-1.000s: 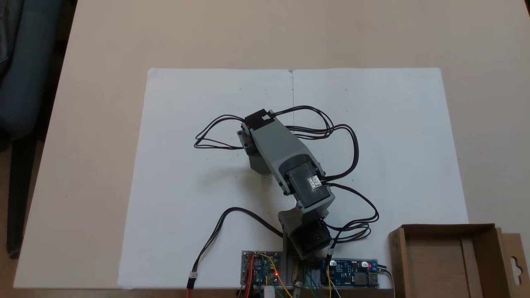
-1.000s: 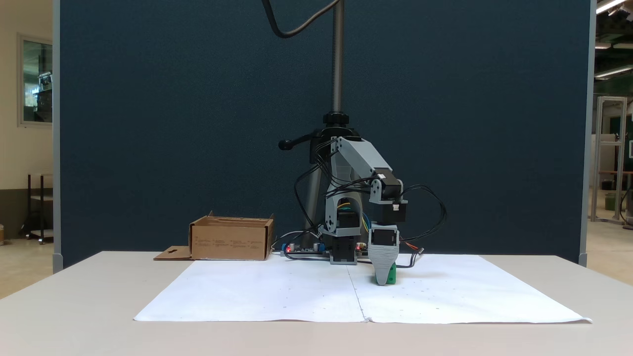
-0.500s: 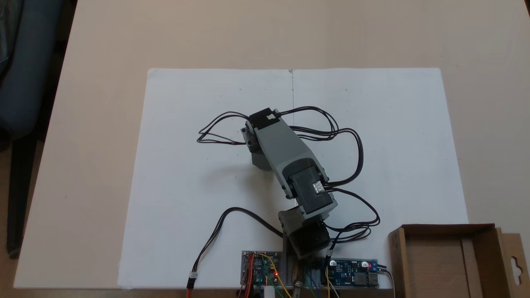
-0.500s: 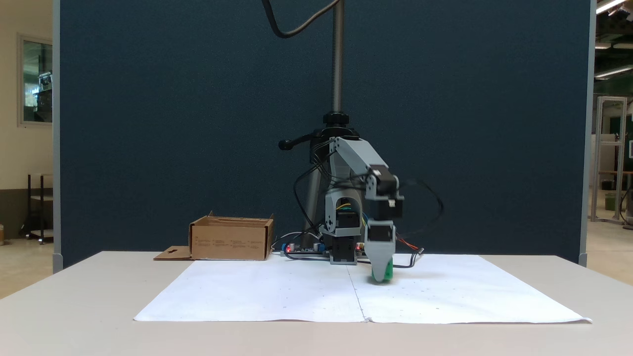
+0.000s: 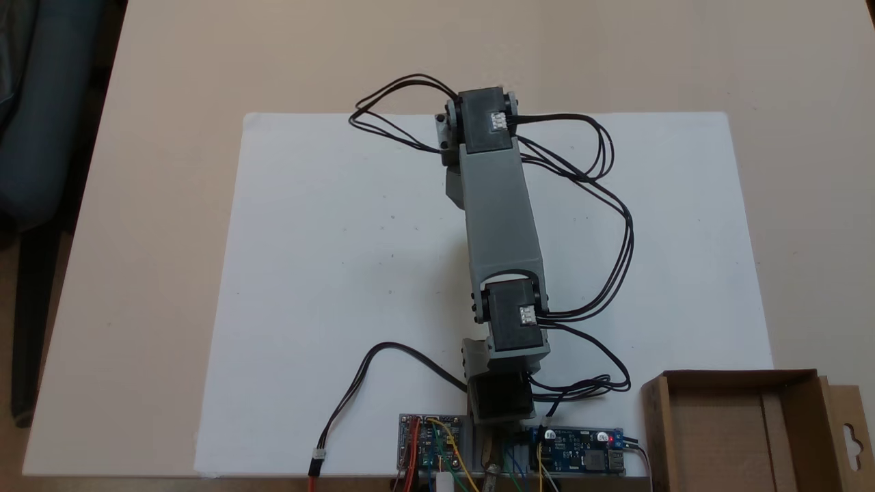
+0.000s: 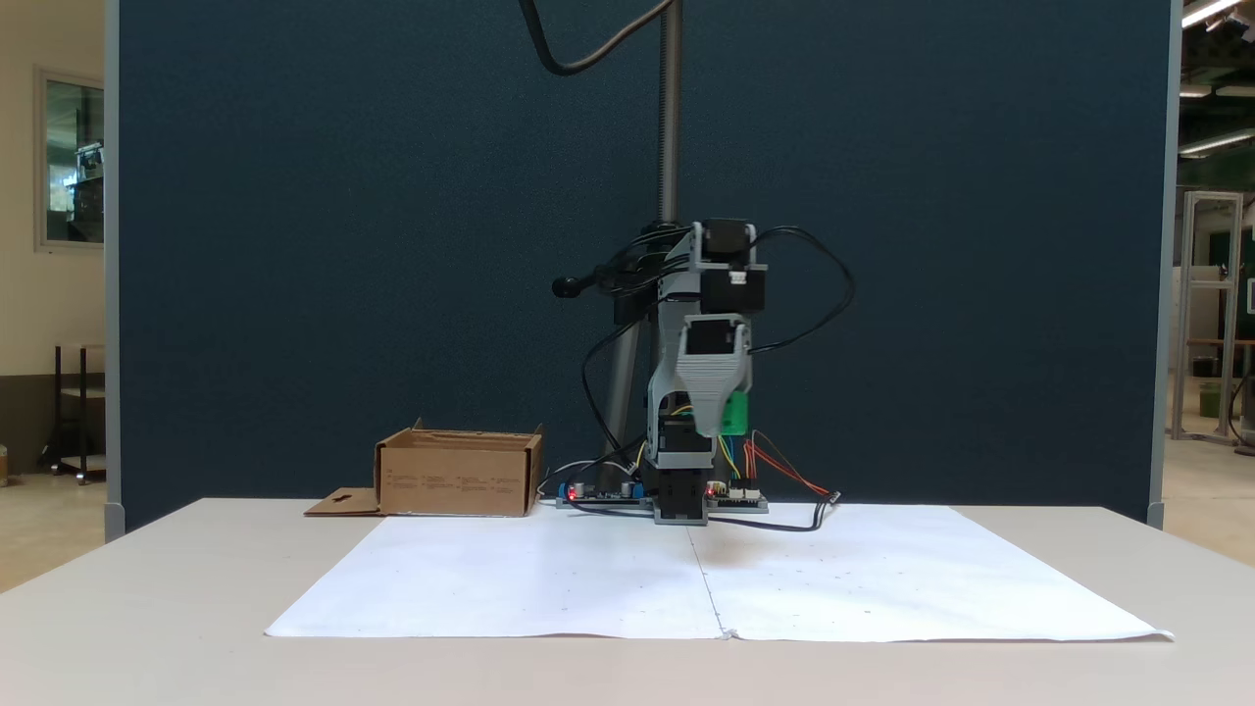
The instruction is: Grasp a green dice and put it in the bin.
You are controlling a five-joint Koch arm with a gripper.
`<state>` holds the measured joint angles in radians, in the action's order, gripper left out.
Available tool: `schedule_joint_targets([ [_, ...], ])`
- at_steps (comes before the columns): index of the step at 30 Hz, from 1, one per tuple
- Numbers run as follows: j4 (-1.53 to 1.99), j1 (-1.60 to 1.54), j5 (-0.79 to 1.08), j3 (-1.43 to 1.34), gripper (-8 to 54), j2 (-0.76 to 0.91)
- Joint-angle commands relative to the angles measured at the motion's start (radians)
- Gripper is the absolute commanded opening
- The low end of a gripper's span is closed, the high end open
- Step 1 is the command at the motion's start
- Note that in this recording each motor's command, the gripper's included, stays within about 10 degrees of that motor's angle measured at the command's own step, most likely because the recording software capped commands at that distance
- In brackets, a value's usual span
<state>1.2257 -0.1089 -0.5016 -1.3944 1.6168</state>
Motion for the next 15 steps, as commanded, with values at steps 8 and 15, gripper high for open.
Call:
schedule_joint_targets([
  [8,0.063,0.518,0.359,0.103,12.5,0.005],
  [15,0.066,1.007,0.543,0.123,12.3,-0.061],
])
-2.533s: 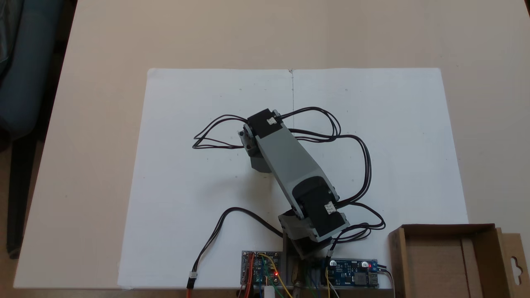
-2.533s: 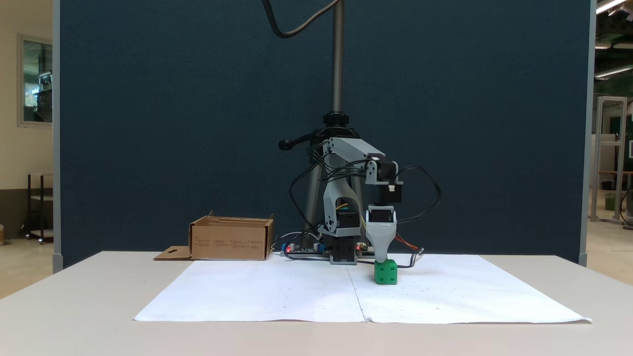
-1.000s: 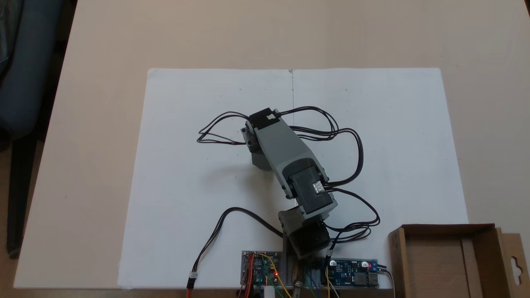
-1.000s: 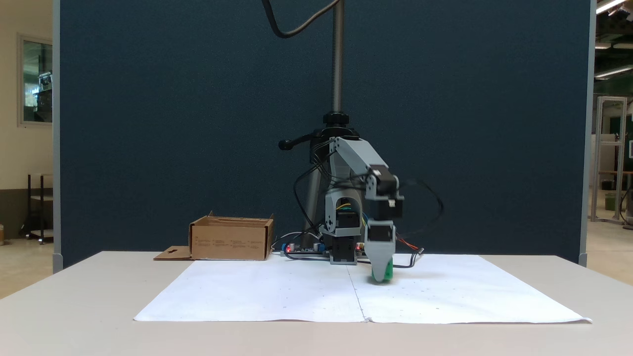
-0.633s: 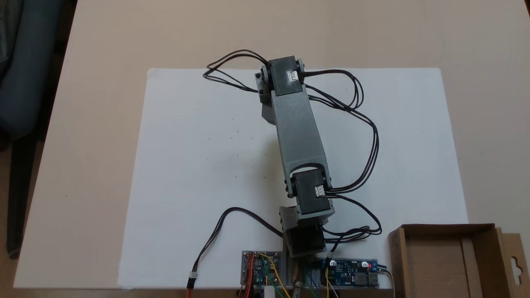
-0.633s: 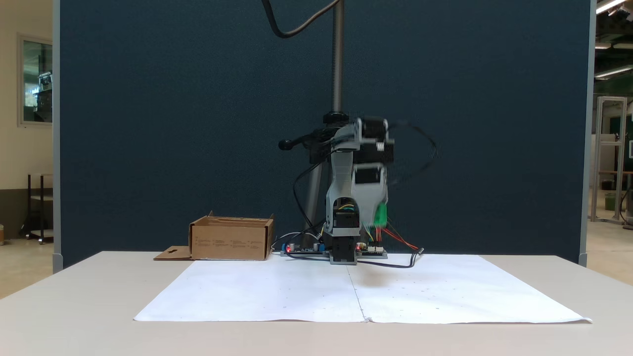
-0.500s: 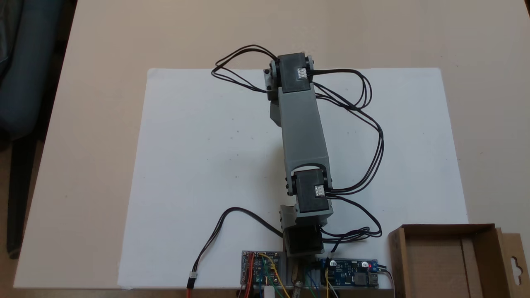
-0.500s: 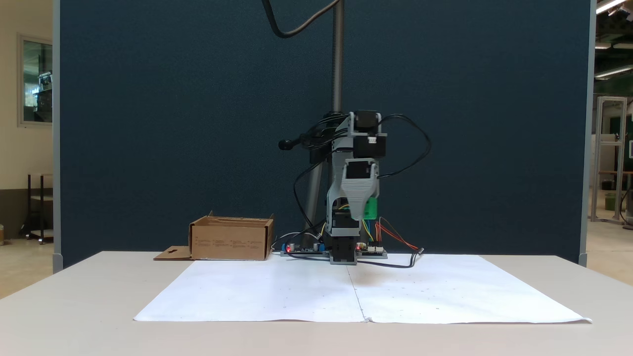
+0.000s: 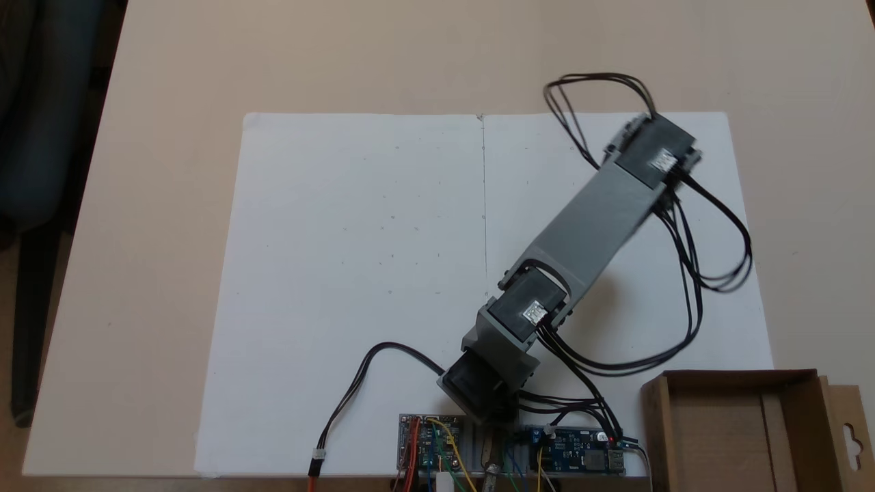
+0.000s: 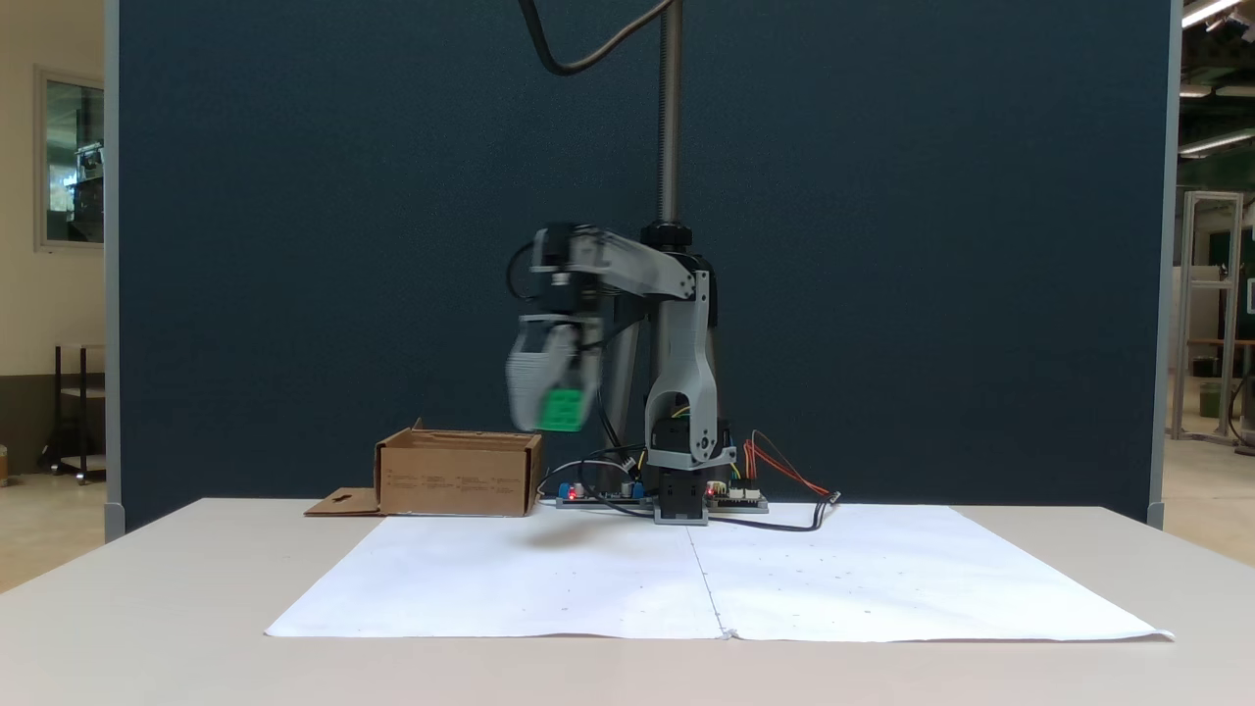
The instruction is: Grasp a green dice and put it in the bin.
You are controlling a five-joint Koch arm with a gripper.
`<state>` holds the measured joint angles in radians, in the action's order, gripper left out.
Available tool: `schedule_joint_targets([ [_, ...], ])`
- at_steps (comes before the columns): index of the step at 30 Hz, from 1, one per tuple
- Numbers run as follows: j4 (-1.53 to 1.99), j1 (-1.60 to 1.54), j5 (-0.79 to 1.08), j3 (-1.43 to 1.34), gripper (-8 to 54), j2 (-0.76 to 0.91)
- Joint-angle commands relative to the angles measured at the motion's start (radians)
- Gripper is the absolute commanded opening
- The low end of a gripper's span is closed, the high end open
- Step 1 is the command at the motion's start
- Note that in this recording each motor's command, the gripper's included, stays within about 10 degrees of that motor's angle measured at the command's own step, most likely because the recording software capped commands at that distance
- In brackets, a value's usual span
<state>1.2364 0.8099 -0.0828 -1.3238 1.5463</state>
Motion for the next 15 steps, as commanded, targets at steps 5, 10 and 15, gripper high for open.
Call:
schedule_joint_targets([
  [5,0.046,0.432,0.204,0.147,12.3,-0.074],
  [10,-0.002,0.706,0.222,0.344,12.2,-0.229],
  [15,-0.003,0.861,0.278,0.351,12.2,-0.247],
])
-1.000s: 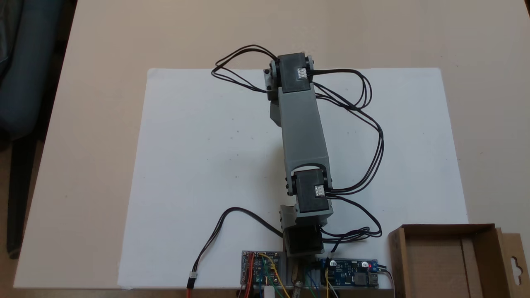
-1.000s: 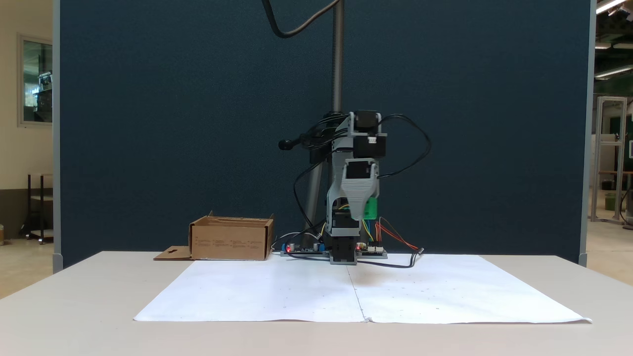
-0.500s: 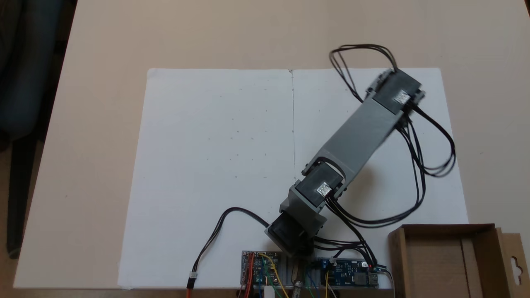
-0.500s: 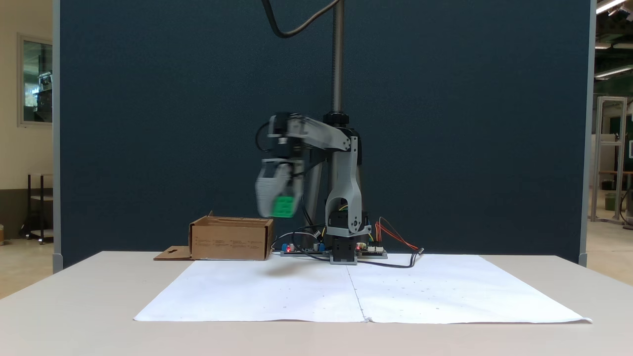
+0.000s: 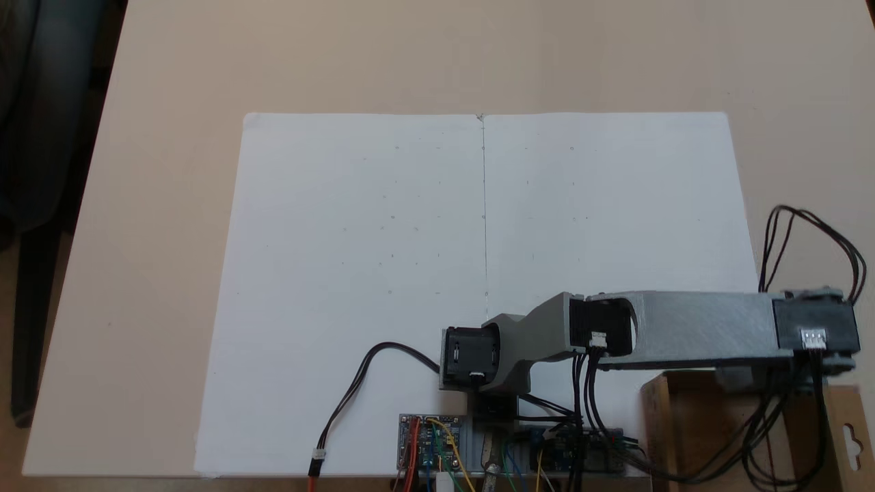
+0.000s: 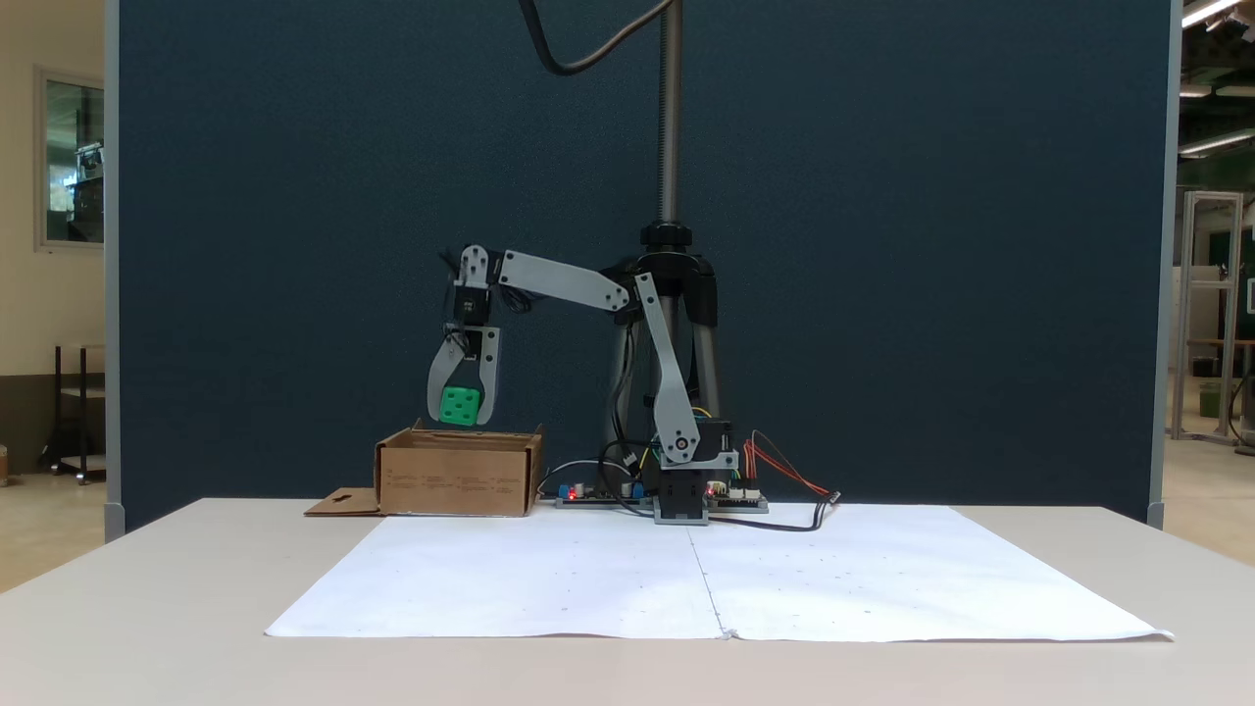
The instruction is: Grasp a green dice and put it in the bin.
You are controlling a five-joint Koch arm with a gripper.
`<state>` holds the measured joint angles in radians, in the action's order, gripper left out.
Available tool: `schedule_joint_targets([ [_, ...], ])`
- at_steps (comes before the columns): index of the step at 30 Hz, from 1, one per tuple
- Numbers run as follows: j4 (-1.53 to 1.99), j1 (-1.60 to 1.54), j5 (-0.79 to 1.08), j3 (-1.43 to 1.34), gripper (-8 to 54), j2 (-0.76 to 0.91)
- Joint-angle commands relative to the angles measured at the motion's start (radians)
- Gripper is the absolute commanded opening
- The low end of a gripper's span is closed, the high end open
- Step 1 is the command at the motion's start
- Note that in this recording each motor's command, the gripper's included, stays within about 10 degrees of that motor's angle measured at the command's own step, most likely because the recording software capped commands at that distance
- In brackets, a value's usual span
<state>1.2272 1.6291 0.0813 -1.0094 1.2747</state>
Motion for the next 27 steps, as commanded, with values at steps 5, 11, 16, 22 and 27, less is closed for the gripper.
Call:
schedule_joint_targets([
  [5,0.006,0.158,0.187,0.037,12.3,0.018],
  [11,0.003,0.190,0.224,0.037,12.3,0.009],
  [16,0.005,0.189,0.291,0.029,33.8,-0.026],
  [22,-0.028,0.163,0.285,0.029,45.8,-0.067],
  [27,-0.199,0.120,0.133,0.032,44.1,-0.051],
])
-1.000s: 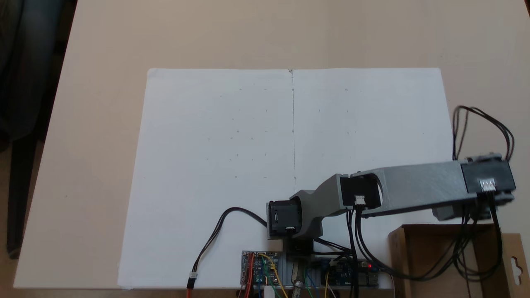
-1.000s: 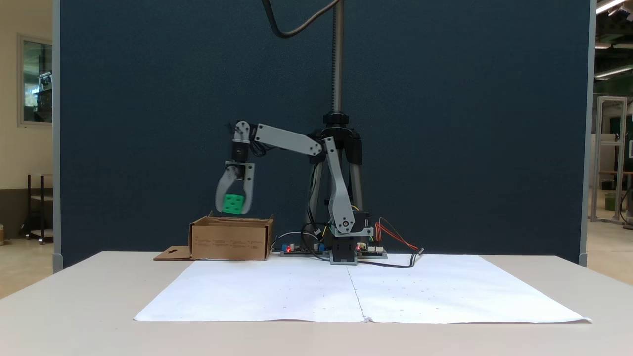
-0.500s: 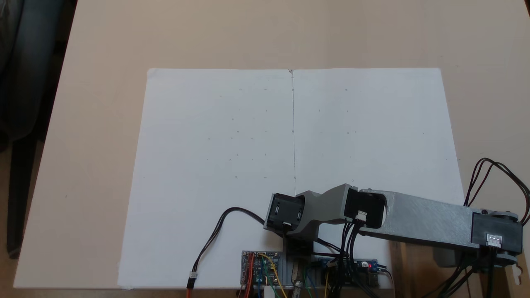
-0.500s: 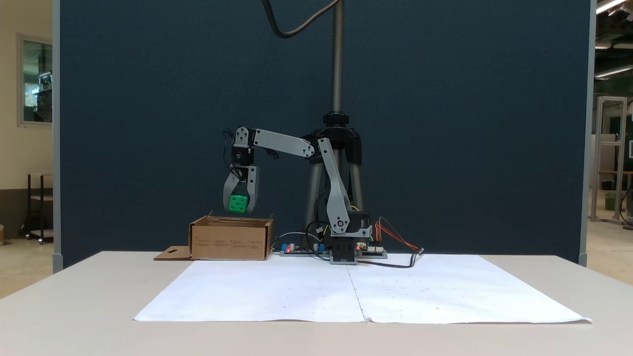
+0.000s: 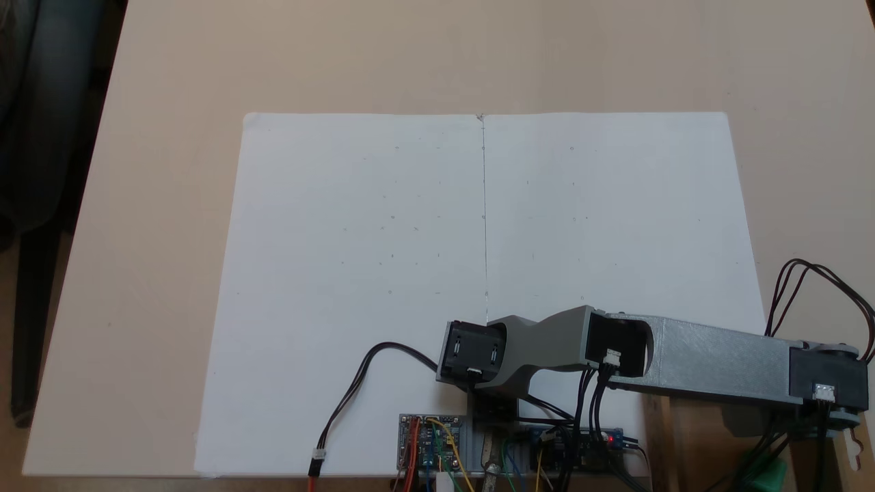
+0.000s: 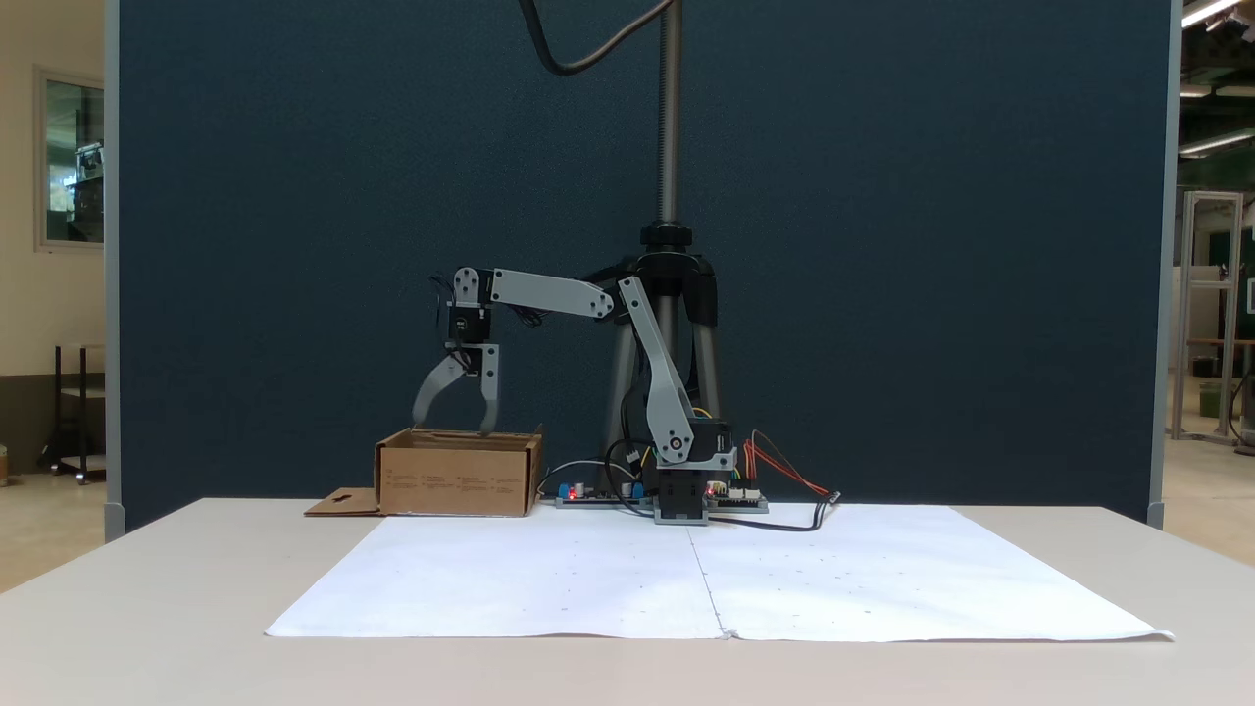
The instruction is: Grasp a green dice and put it in the bin.
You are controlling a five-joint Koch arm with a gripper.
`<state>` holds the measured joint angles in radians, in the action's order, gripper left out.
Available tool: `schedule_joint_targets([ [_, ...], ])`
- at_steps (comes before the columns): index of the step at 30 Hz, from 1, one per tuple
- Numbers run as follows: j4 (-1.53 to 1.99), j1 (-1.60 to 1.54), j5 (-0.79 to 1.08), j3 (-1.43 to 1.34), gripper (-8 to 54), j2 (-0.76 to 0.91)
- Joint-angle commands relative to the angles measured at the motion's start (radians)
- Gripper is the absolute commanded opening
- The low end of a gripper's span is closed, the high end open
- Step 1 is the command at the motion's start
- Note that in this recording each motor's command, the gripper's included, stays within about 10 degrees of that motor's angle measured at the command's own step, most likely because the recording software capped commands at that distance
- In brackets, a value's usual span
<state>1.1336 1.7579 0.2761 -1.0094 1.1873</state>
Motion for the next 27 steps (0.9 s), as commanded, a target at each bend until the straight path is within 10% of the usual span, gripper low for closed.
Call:
schedule_joint_targets([
  [1,-0.150,-0.035,-0.098,0.032,44.1,0.066],
  [27,-0.532,-1.526,-0.360,-0.370,45.1,0.548],
])
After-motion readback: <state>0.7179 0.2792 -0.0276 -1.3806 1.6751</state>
